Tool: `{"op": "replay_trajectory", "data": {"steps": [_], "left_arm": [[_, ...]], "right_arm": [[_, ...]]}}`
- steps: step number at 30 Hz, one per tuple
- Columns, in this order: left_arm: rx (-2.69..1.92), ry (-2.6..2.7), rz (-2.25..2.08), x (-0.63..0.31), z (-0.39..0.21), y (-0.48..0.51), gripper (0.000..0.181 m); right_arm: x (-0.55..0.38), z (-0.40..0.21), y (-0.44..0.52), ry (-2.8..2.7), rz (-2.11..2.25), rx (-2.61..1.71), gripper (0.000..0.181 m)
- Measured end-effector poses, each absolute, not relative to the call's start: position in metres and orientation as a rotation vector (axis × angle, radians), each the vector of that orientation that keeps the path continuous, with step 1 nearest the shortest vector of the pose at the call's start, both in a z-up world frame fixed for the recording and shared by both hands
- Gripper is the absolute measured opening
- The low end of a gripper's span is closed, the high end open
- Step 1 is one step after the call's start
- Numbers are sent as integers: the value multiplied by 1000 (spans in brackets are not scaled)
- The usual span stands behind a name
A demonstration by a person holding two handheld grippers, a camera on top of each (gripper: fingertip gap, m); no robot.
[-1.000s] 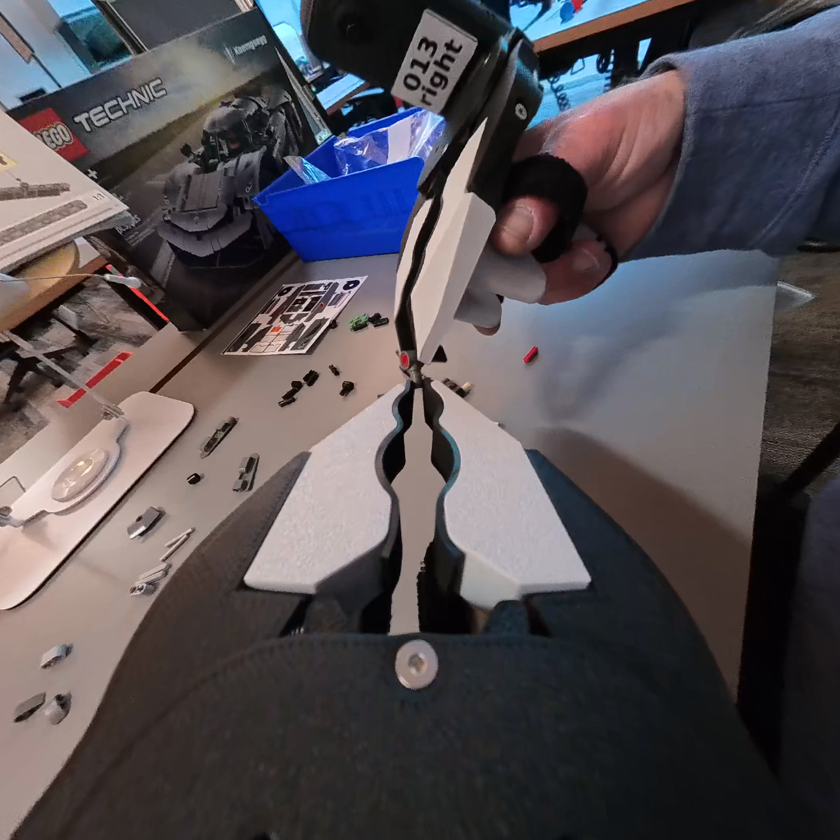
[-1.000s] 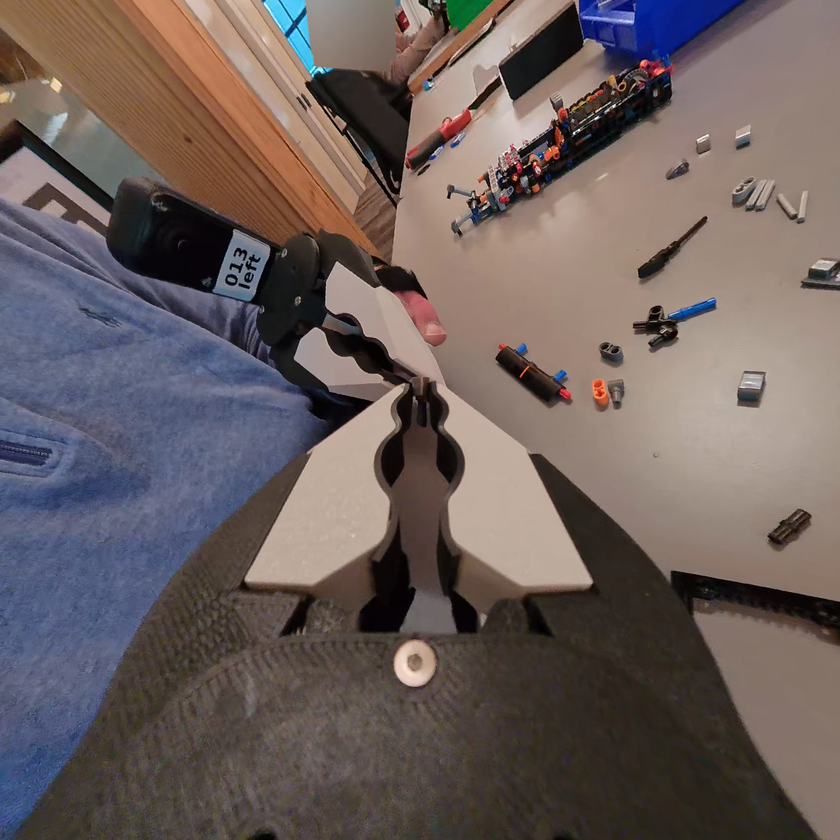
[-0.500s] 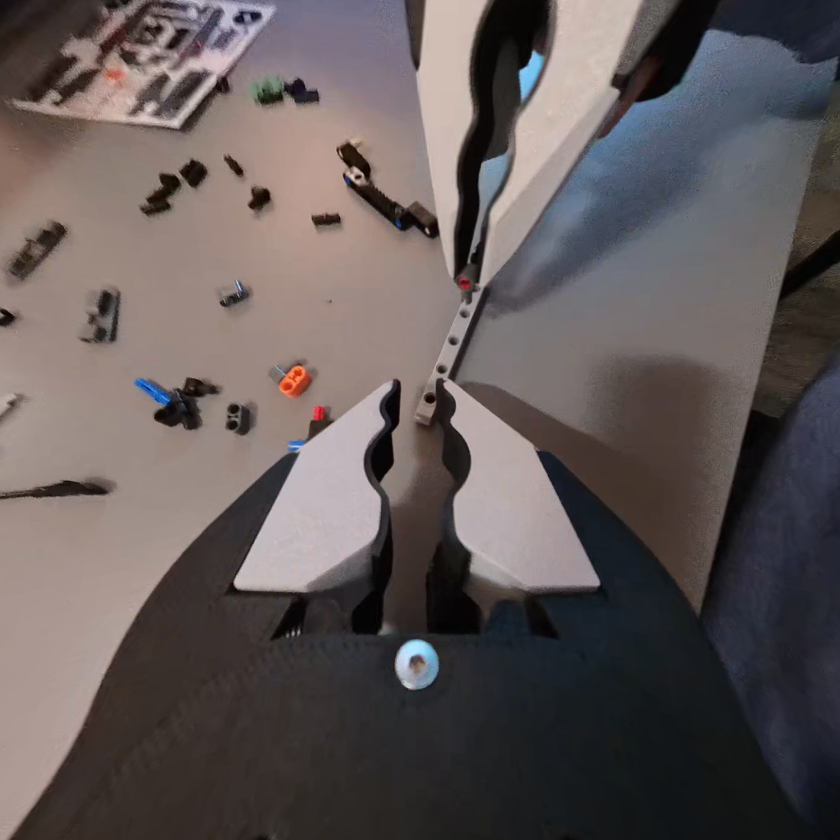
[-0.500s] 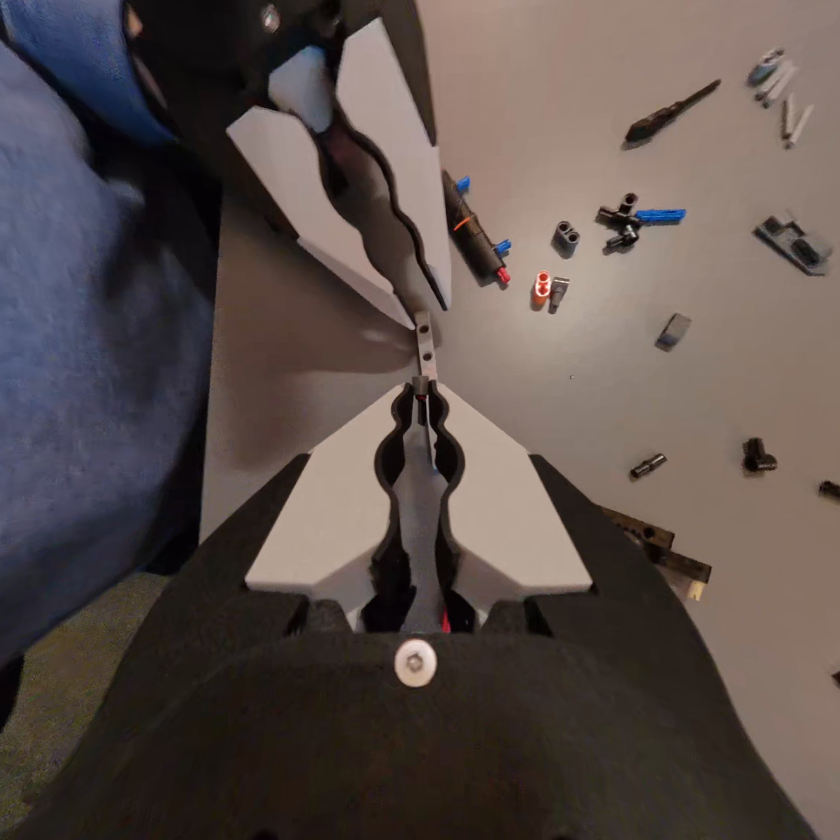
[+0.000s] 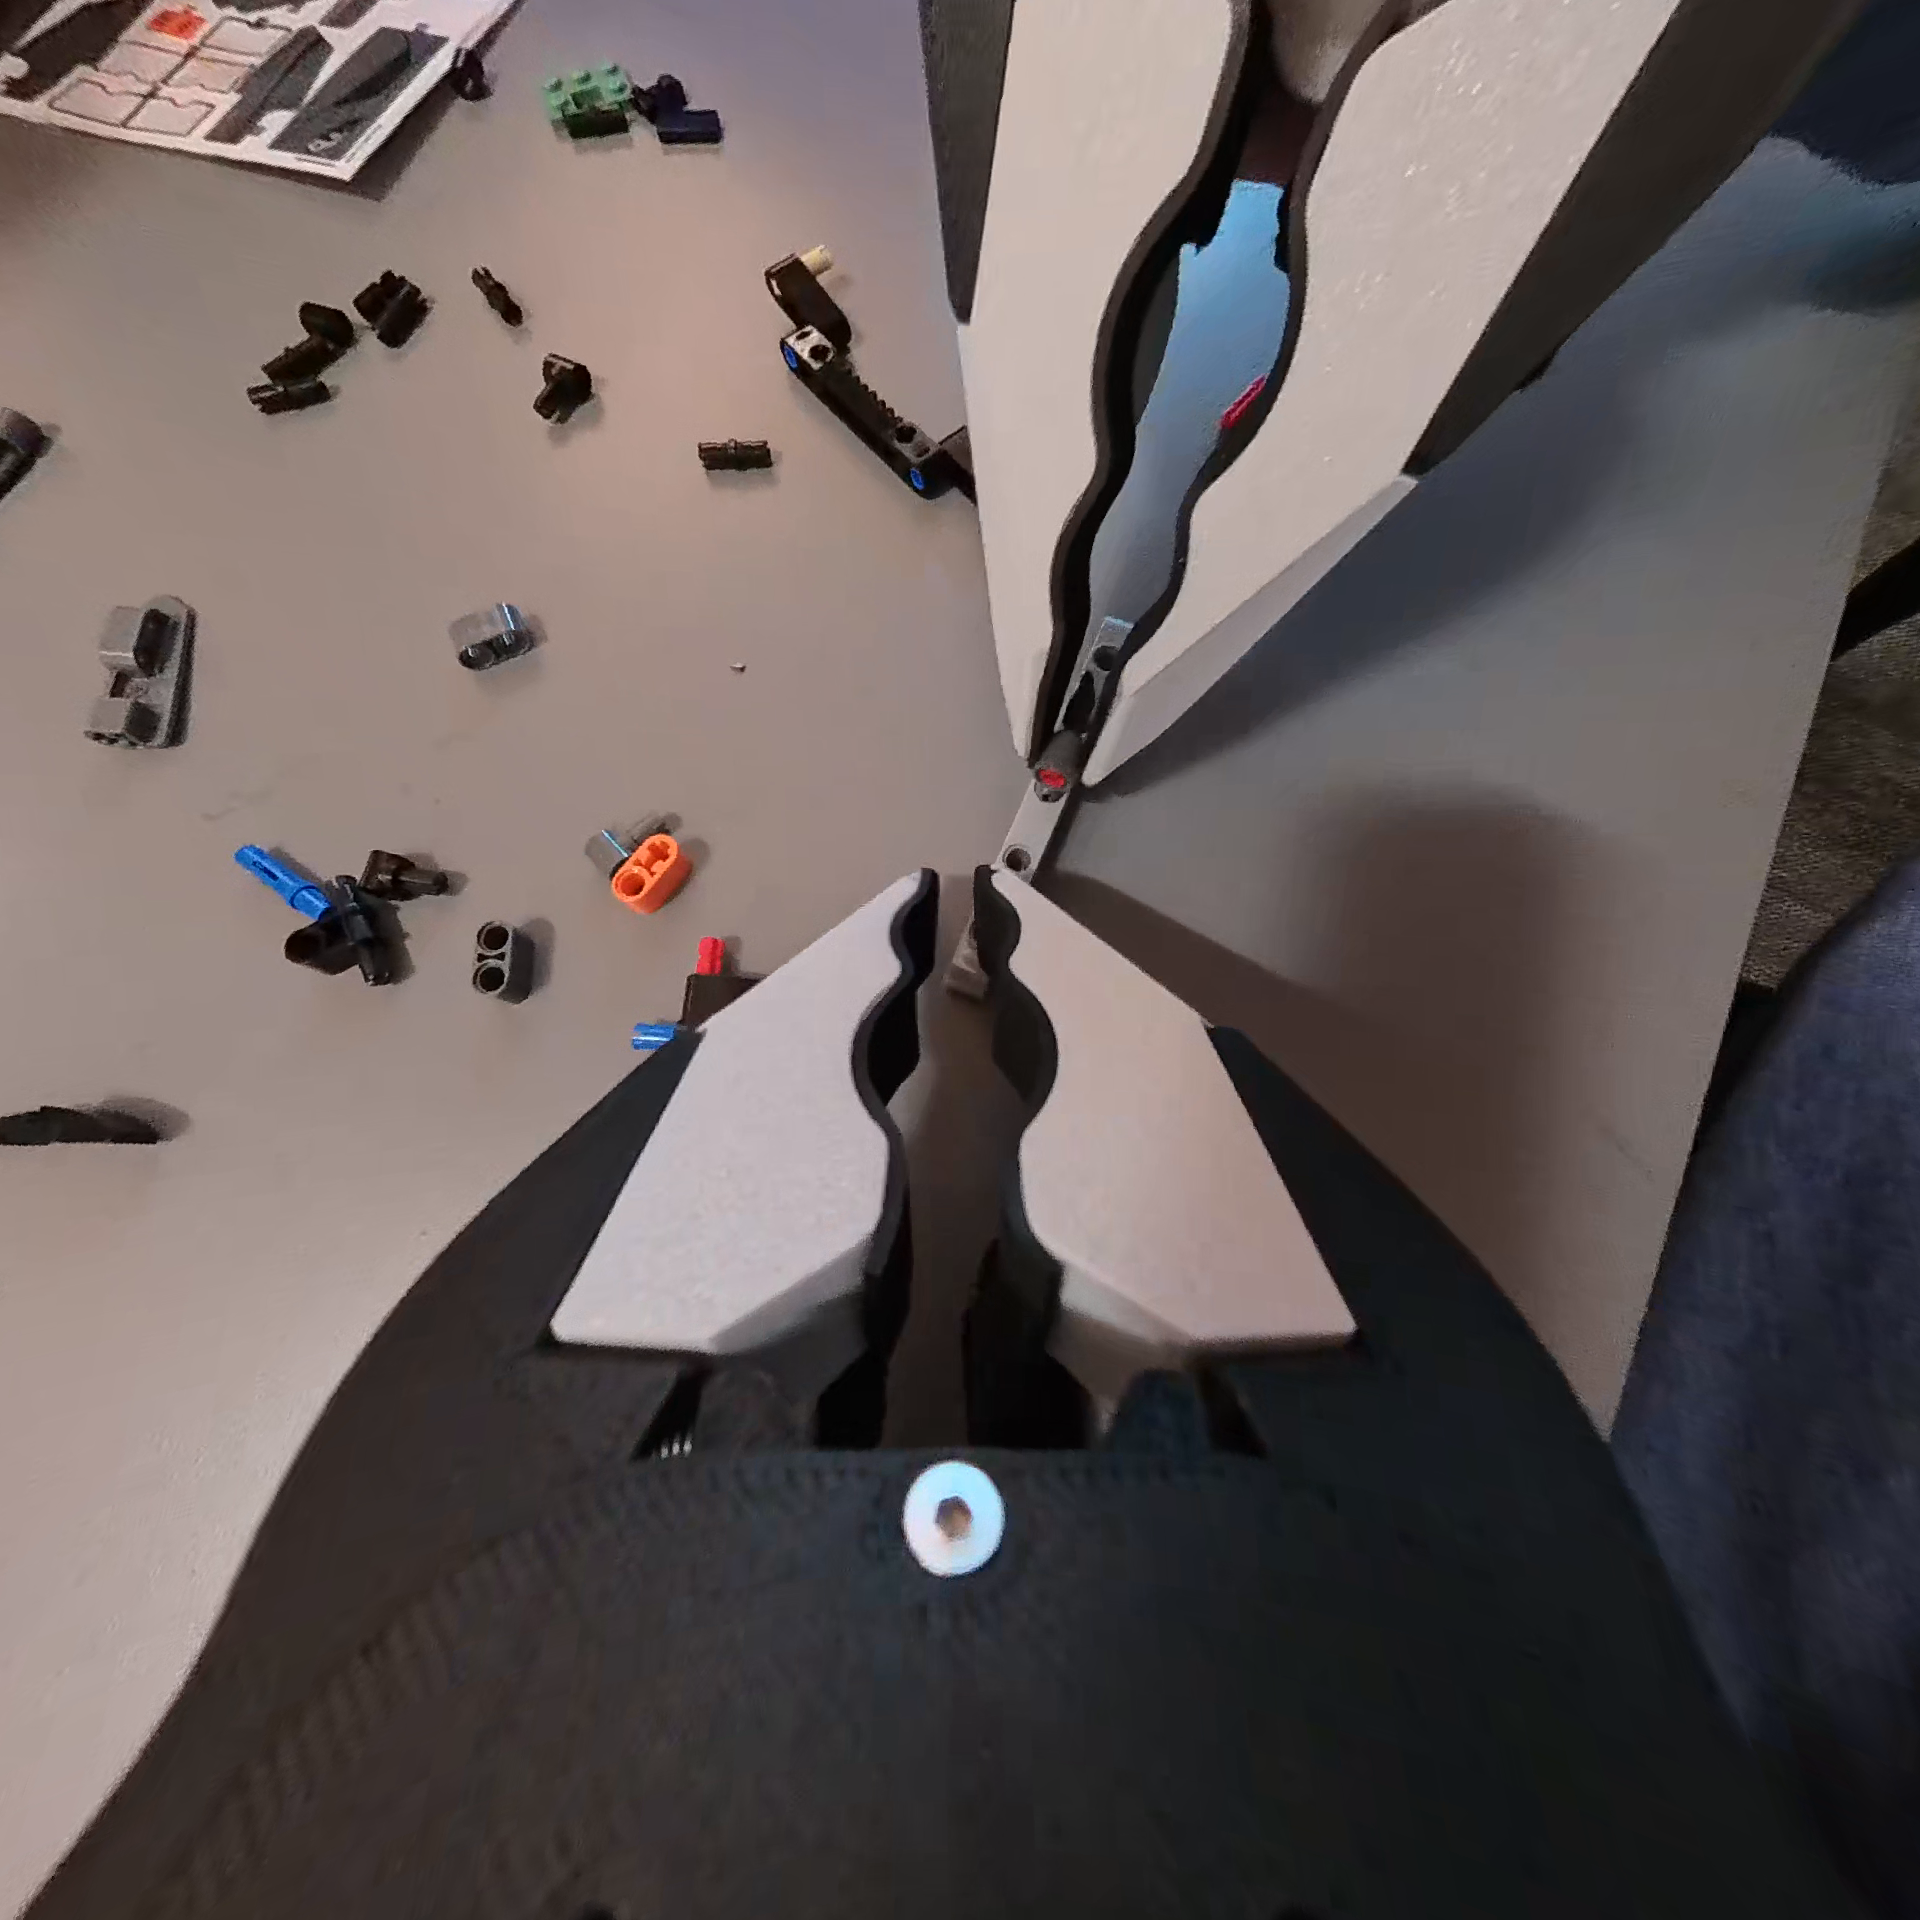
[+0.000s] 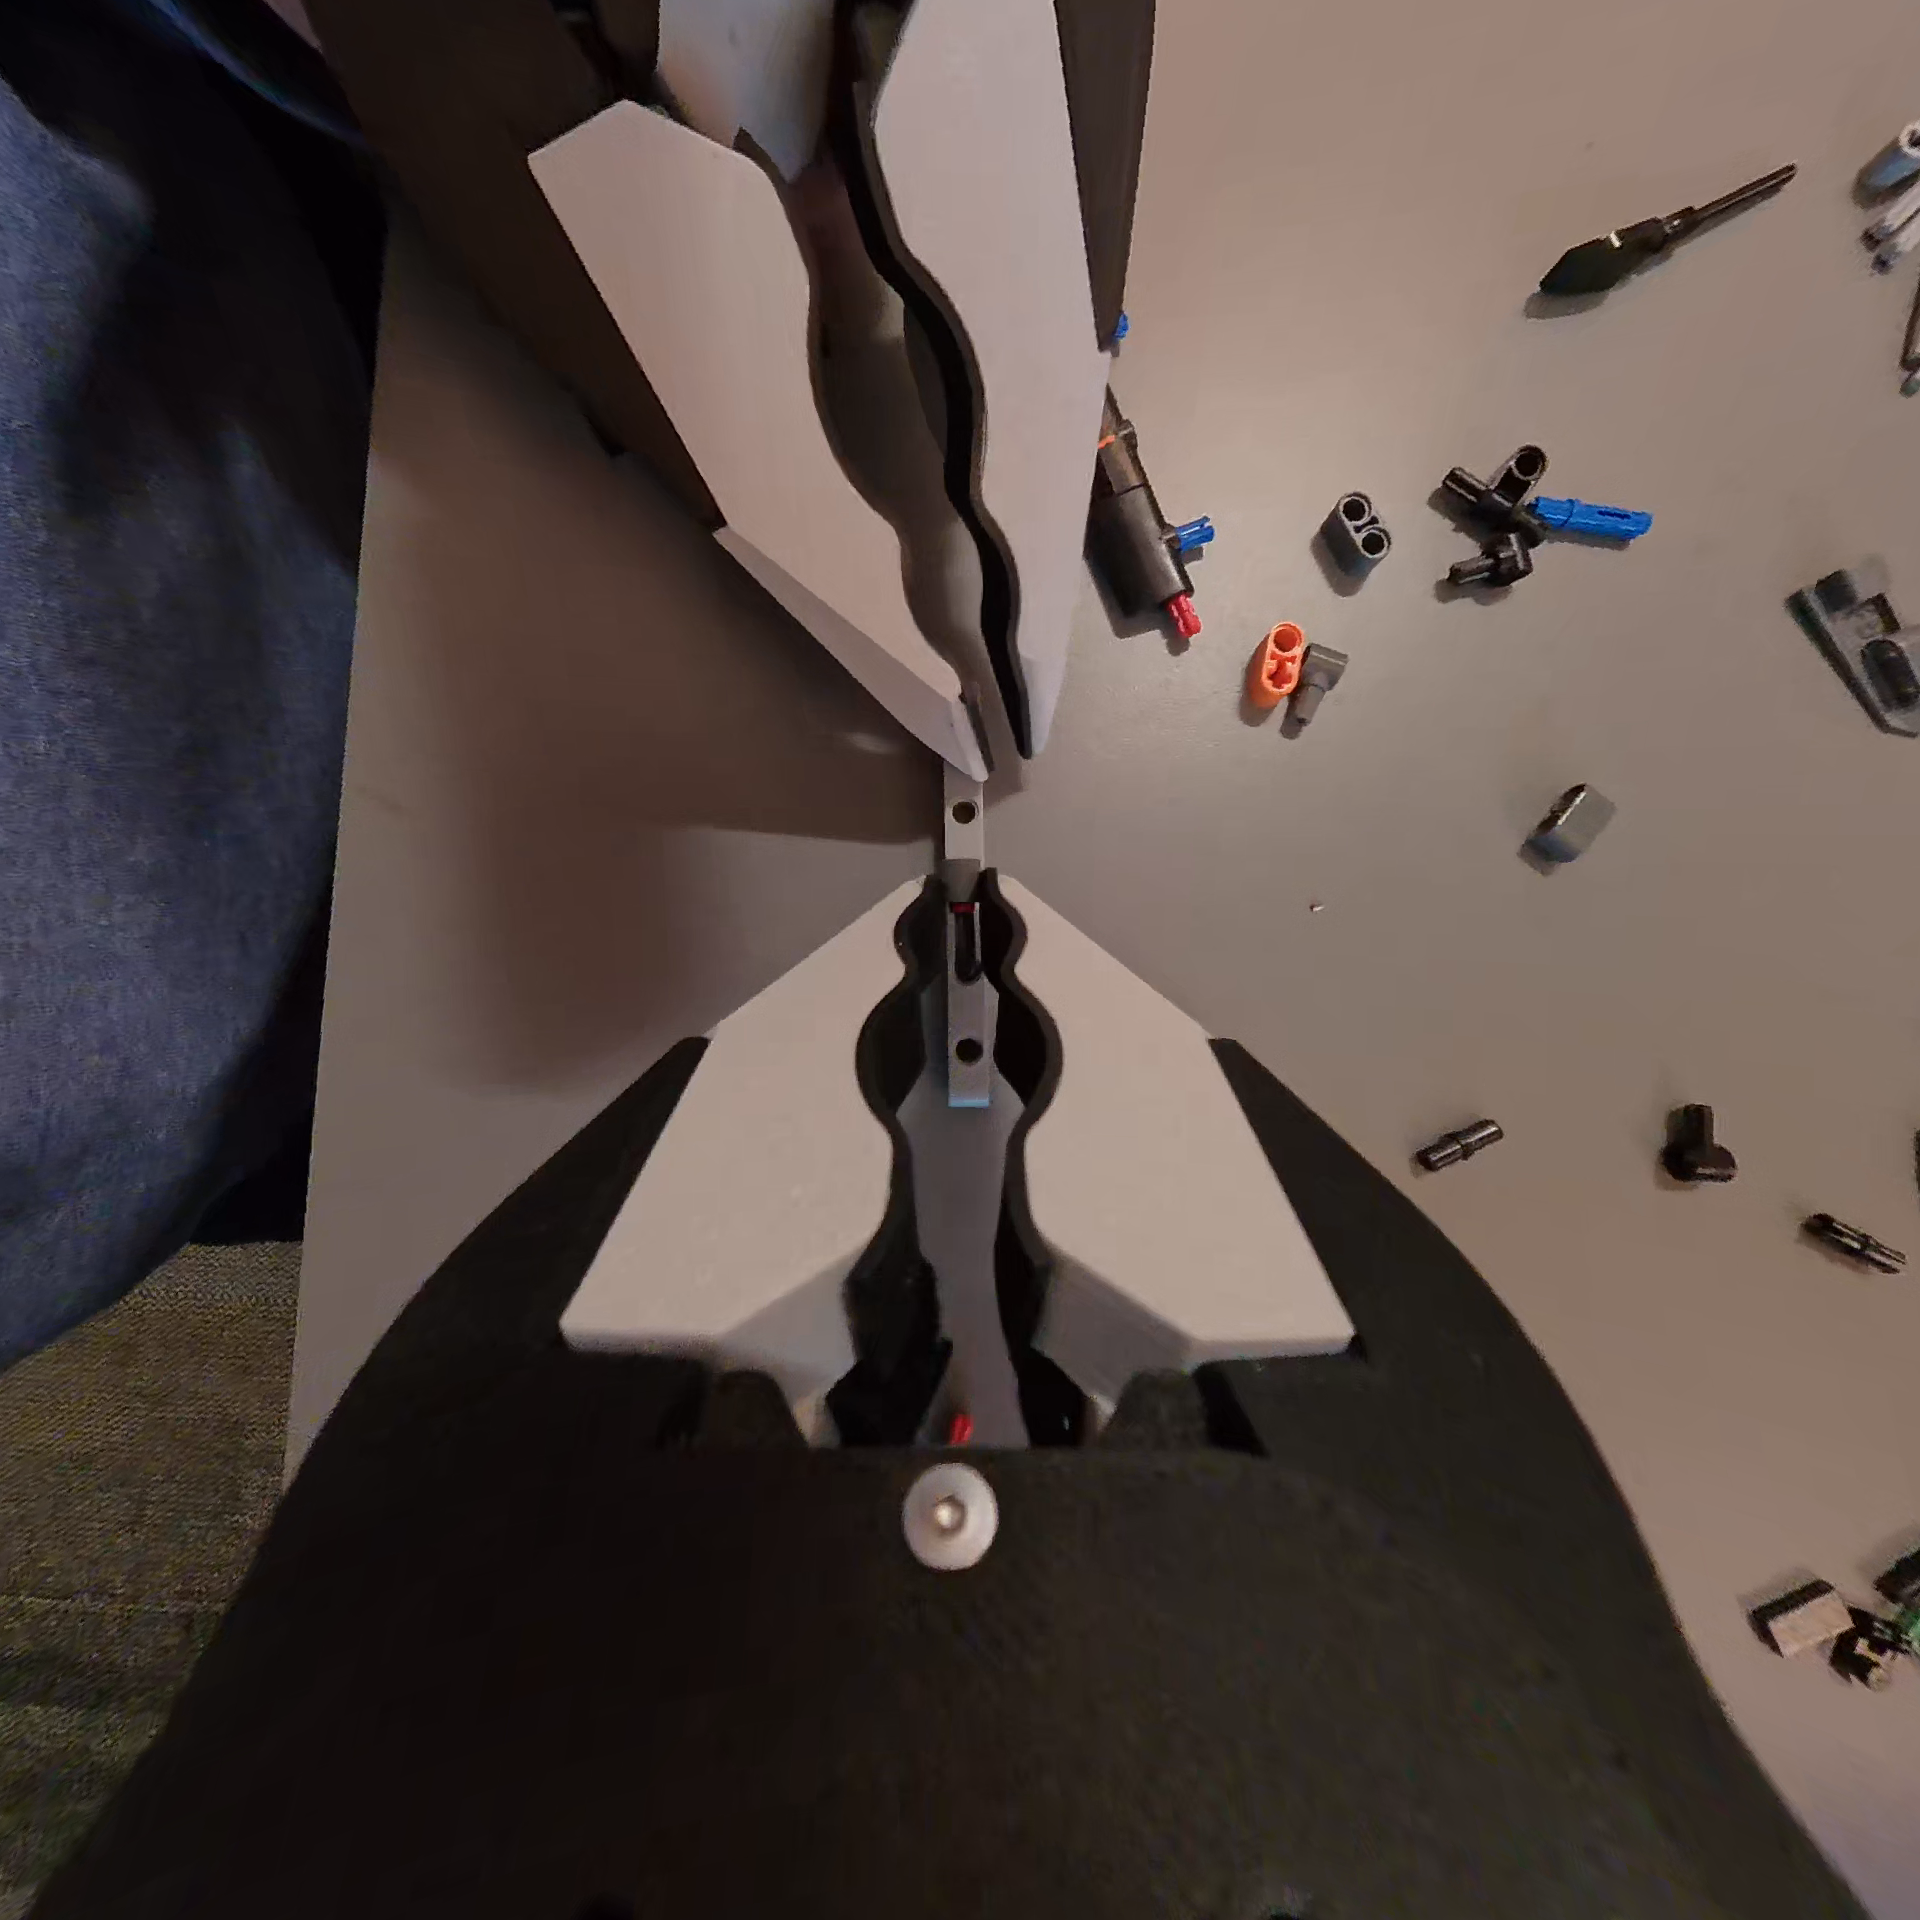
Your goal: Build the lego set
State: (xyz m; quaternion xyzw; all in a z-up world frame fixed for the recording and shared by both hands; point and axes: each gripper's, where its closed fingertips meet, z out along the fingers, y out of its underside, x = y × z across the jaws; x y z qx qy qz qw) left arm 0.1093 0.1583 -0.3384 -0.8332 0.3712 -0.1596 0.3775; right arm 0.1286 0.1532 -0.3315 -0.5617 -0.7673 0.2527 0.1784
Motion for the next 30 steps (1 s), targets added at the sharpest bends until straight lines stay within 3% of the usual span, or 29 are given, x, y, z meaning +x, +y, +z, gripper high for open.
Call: {"op": "replay_trajectory", "data": {"steps": [30], "left_arm": [[-2202,882,-689,122,-337,156,0]], "right_arm": [[126,-333,149,-2286,588,-1635,4]]}}
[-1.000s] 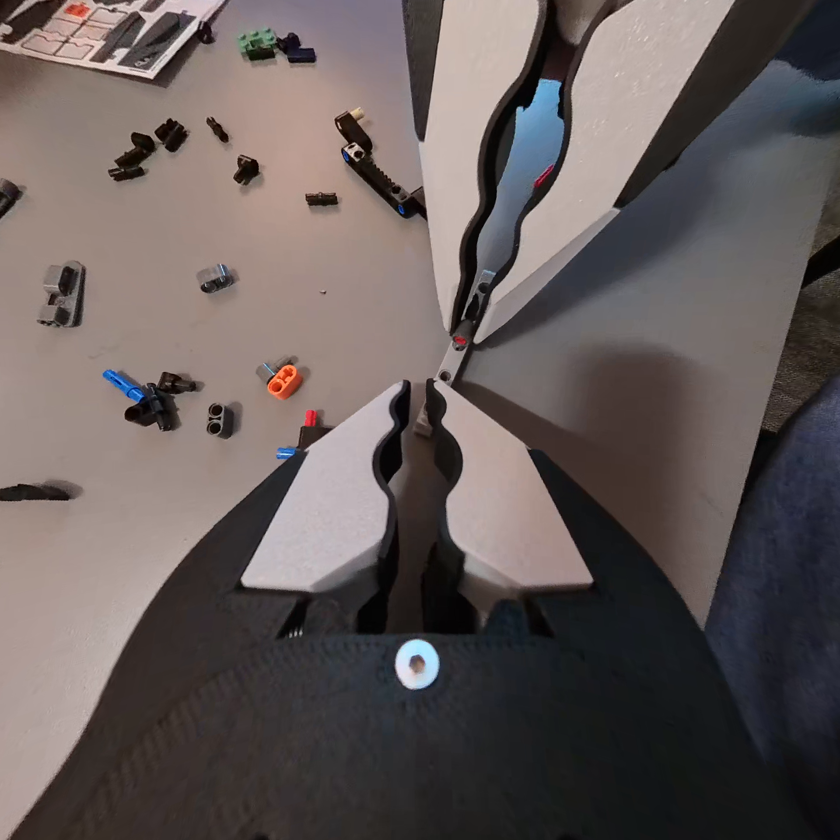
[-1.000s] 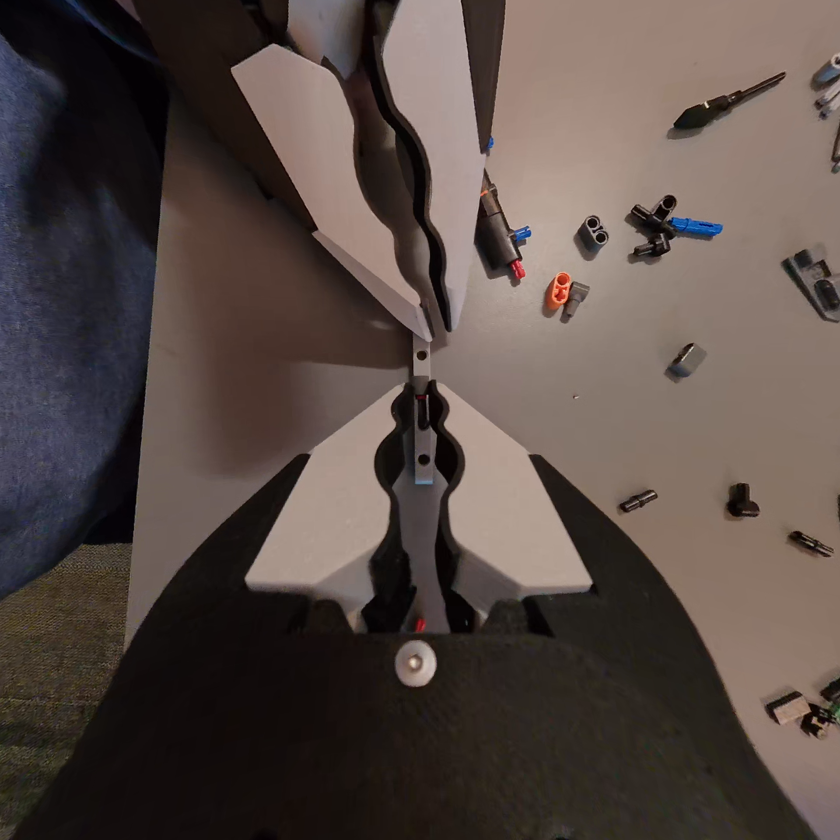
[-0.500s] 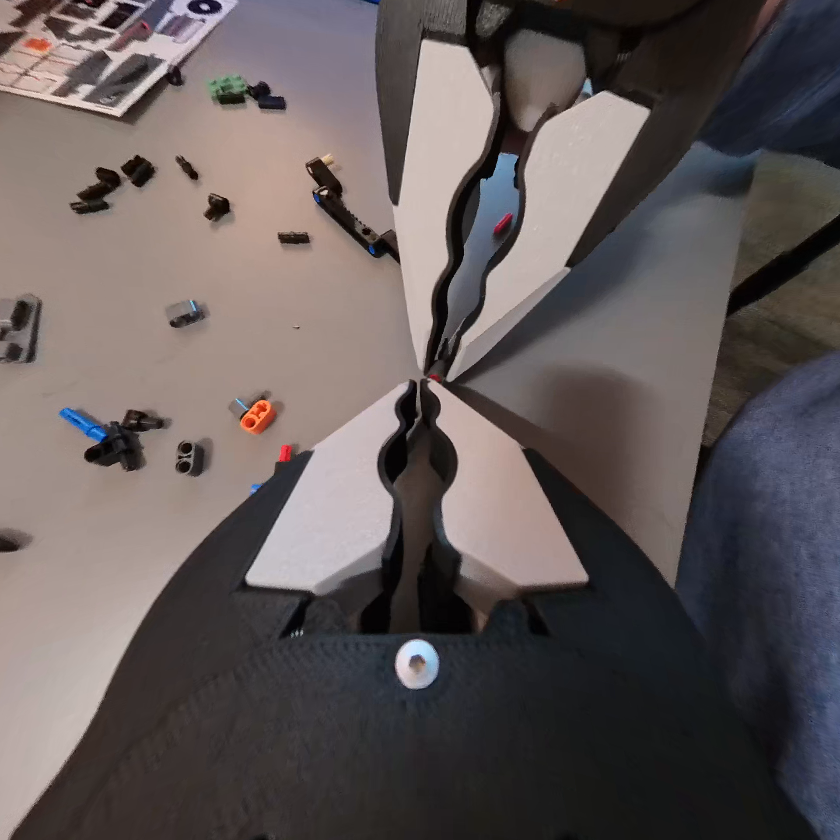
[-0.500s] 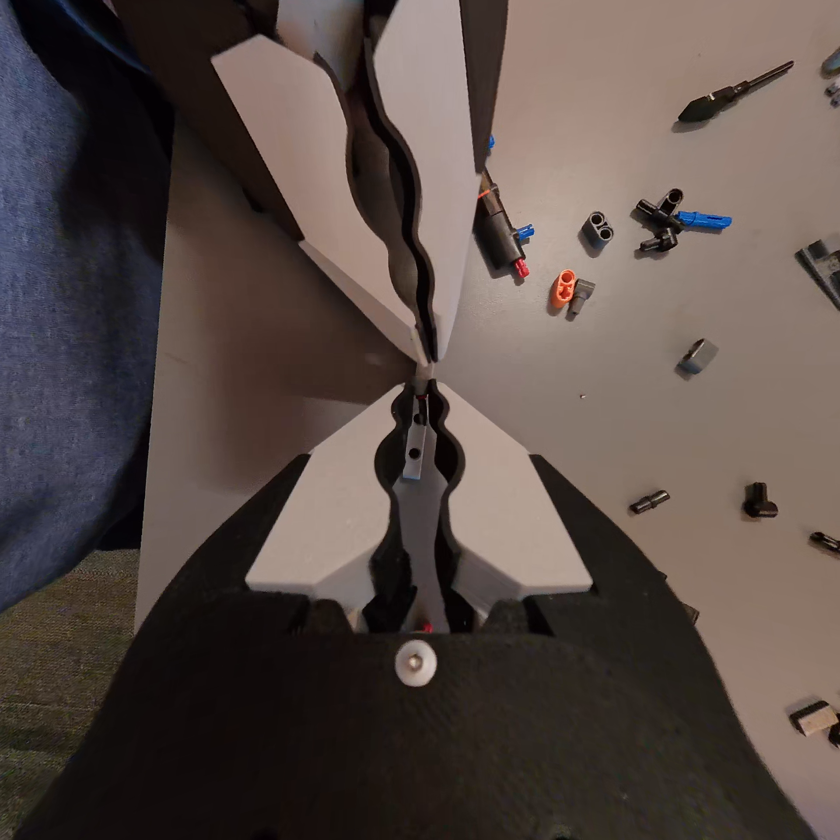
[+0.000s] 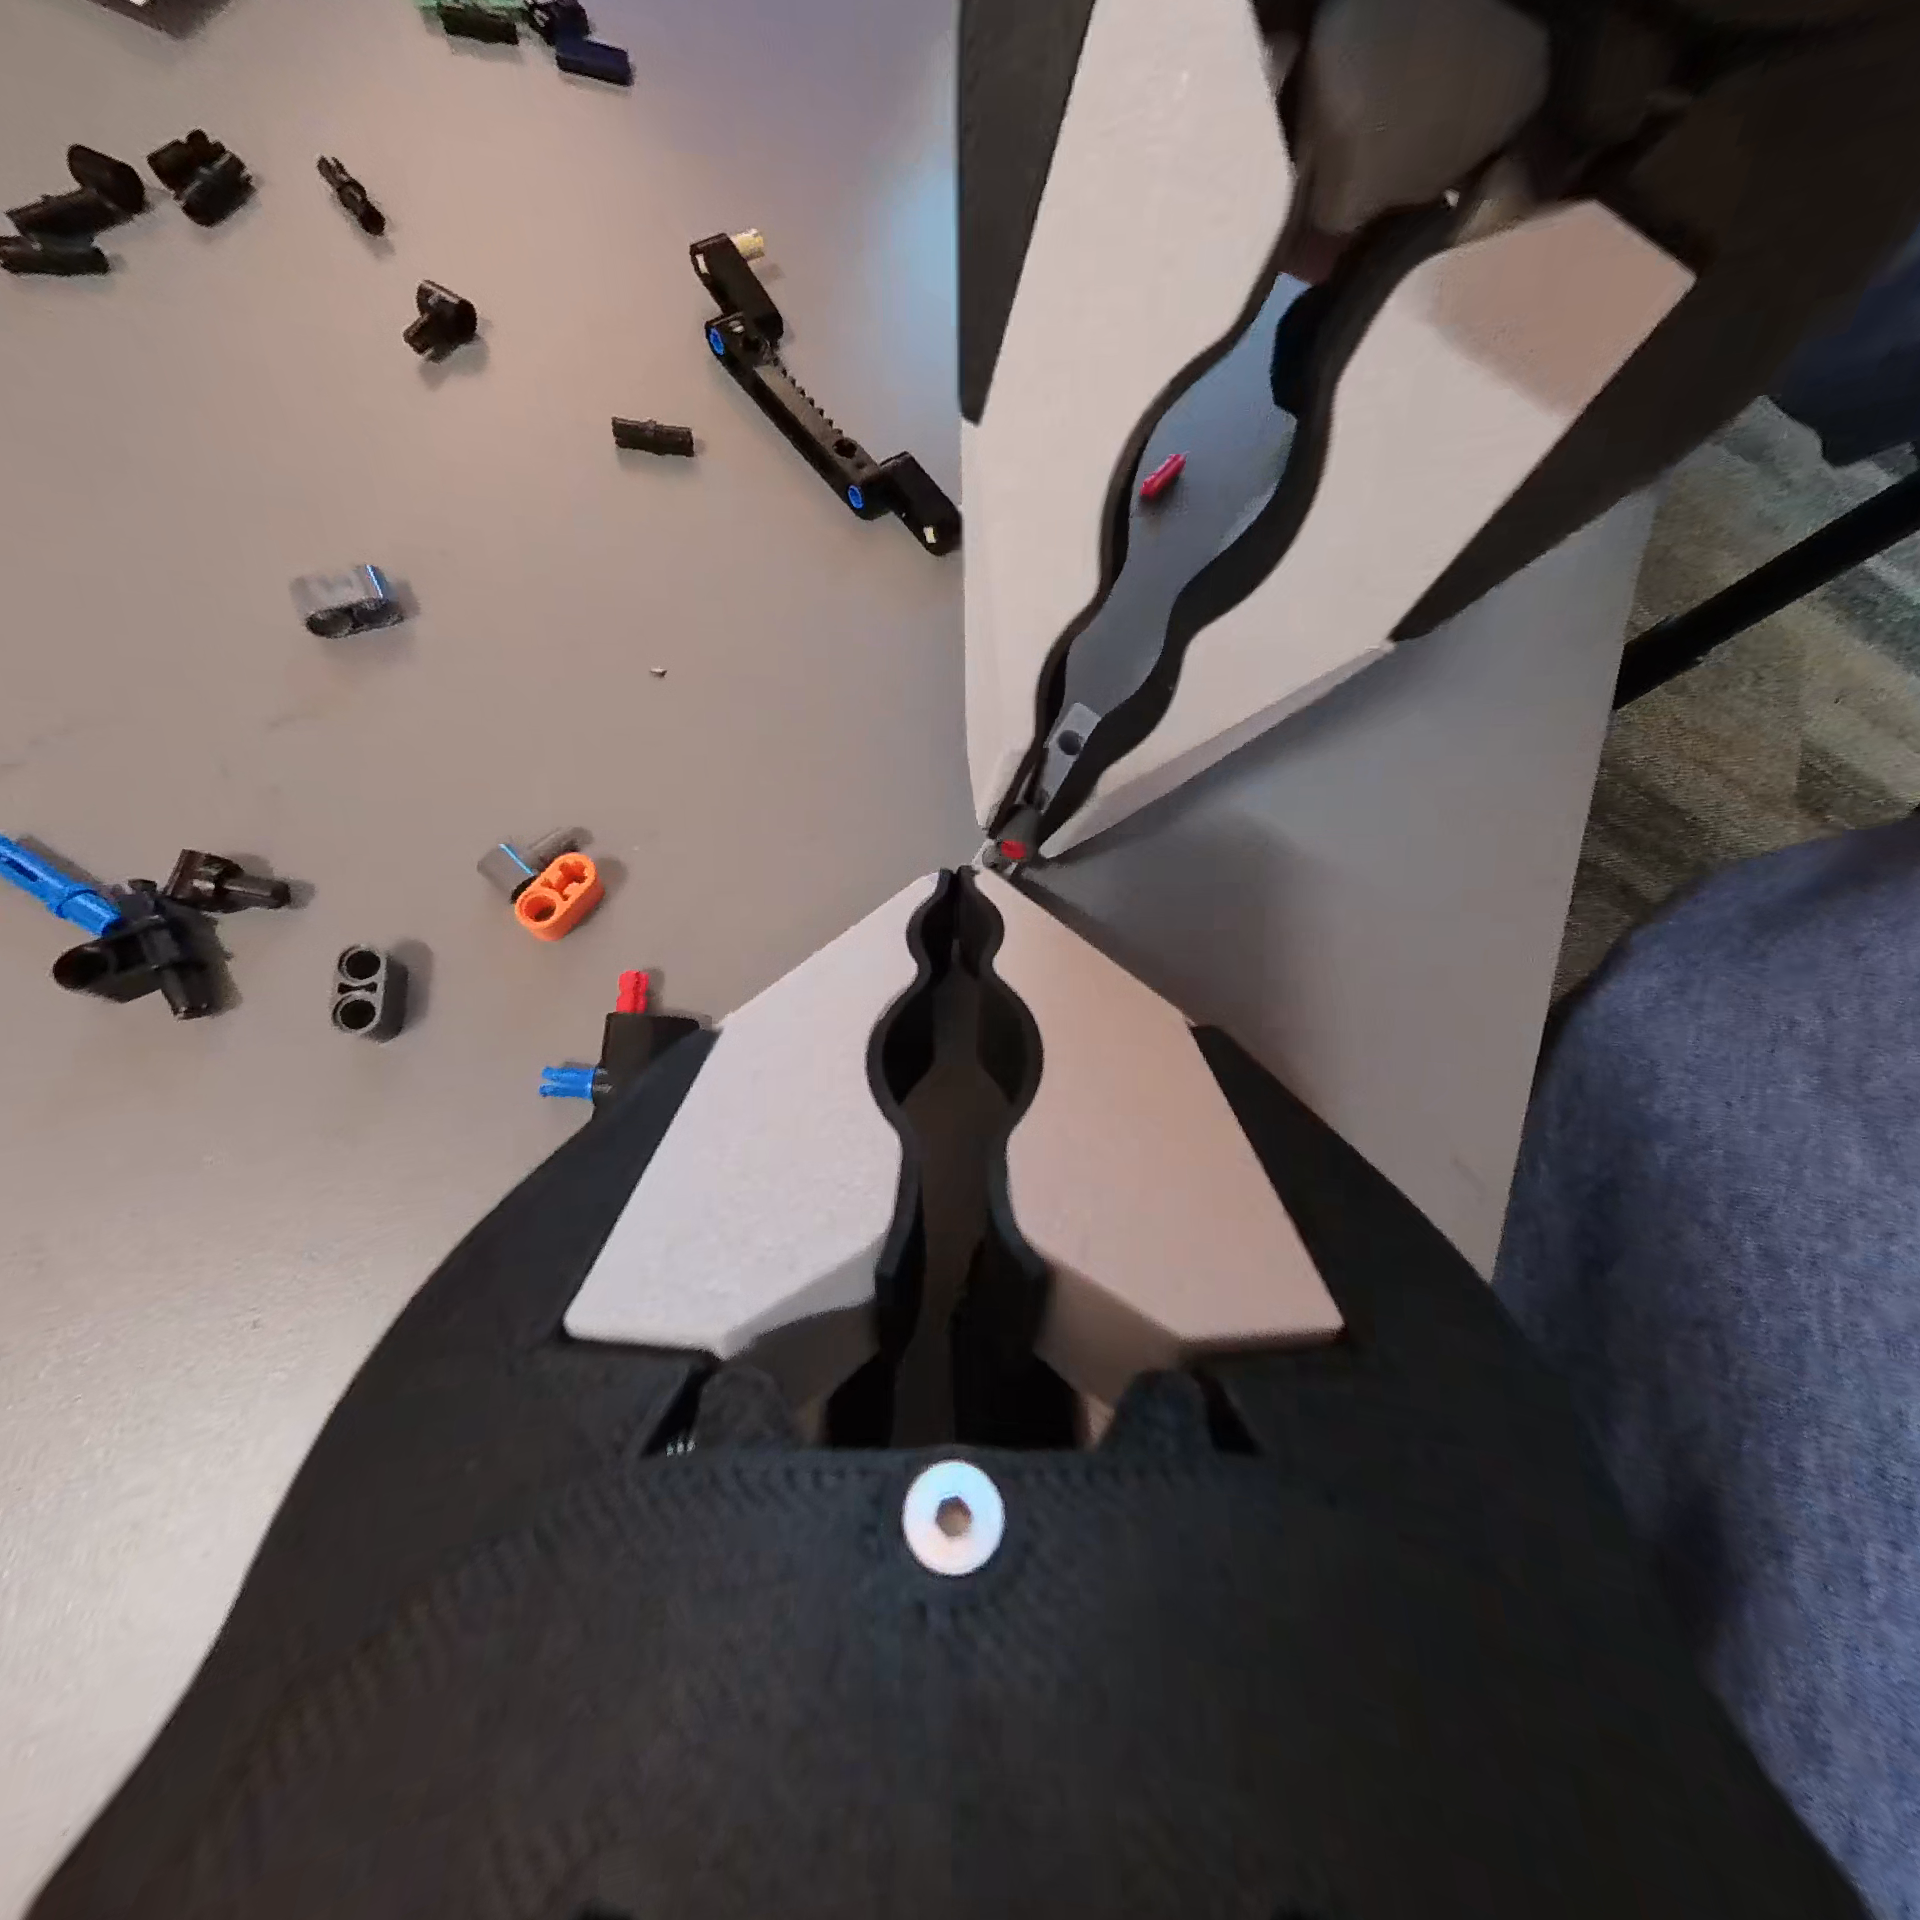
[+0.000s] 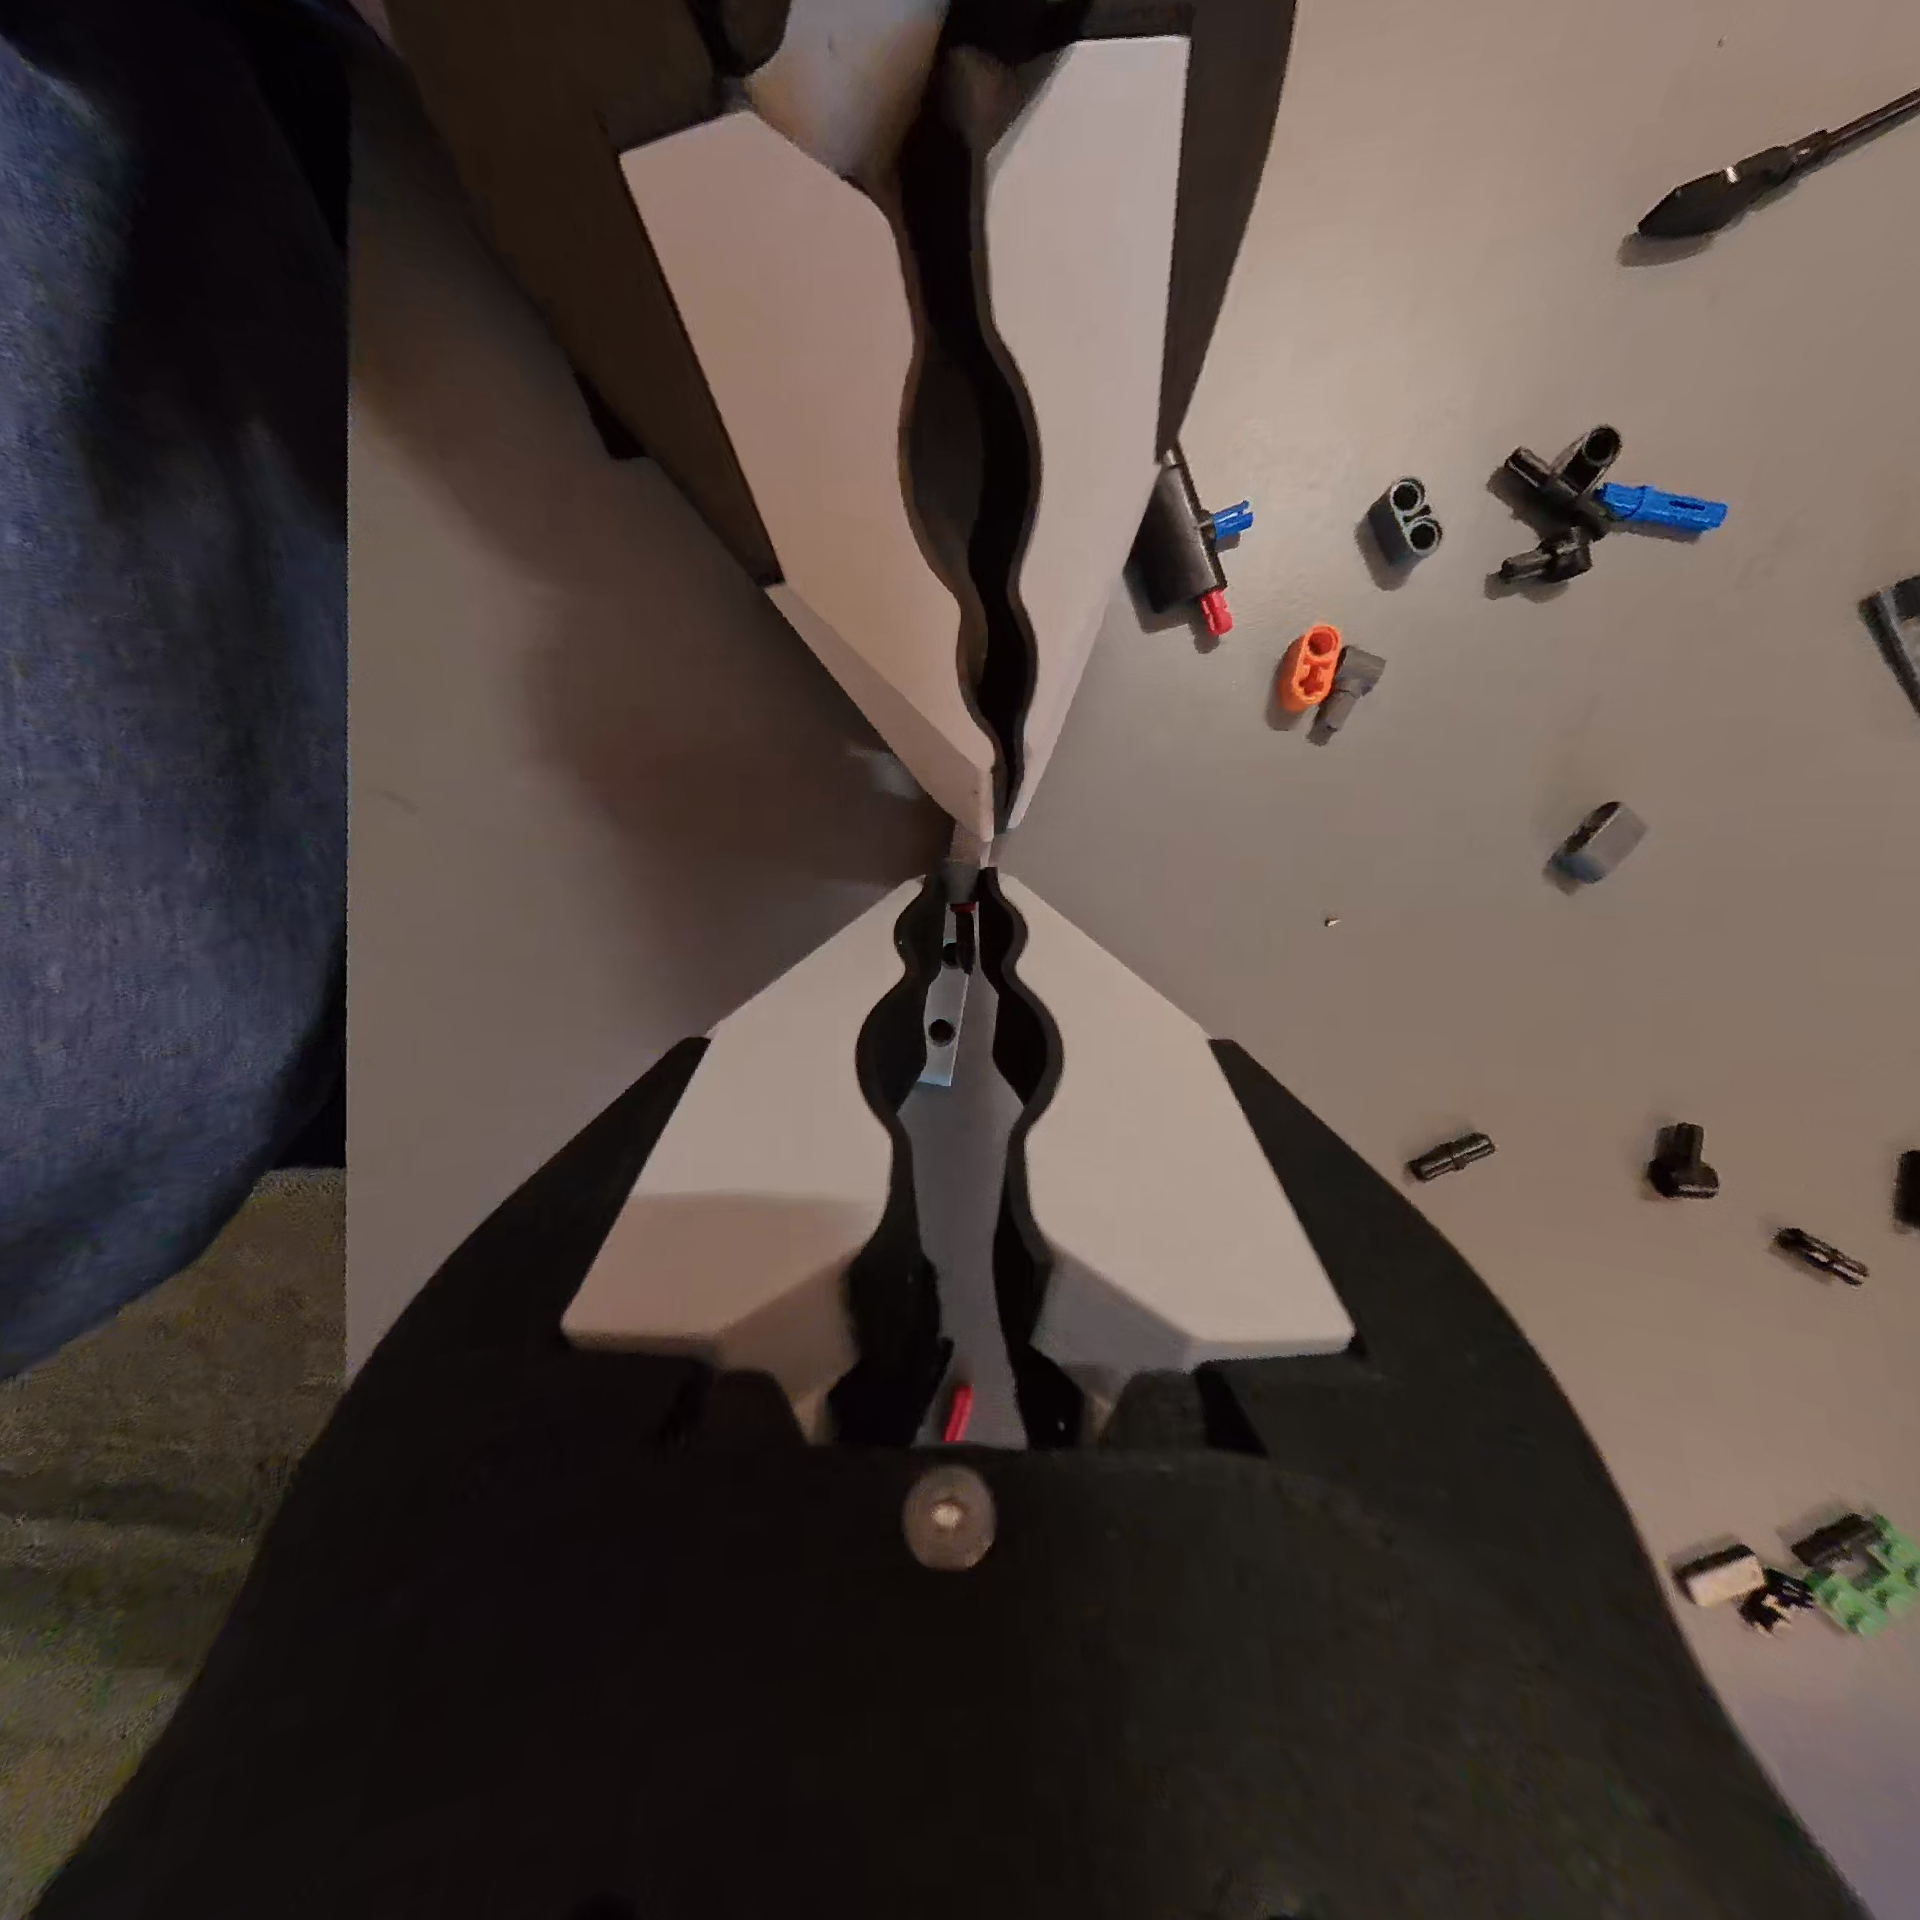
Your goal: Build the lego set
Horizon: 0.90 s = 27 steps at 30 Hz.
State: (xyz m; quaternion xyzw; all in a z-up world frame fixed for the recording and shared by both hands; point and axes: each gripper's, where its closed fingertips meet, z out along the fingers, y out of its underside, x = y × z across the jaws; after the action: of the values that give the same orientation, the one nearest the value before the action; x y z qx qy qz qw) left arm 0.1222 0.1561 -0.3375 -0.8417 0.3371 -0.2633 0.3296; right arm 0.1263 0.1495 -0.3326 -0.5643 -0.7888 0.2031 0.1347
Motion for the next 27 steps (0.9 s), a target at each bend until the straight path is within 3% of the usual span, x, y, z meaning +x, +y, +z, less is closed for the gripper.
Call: {"op": "replay_trajectory", "data": {"steps": [27], "left_arm": [[-2215,859,-684,120,-339,158,0]], "right_arm": [[123,-334,149,-2269,601,-1740,3]]}}
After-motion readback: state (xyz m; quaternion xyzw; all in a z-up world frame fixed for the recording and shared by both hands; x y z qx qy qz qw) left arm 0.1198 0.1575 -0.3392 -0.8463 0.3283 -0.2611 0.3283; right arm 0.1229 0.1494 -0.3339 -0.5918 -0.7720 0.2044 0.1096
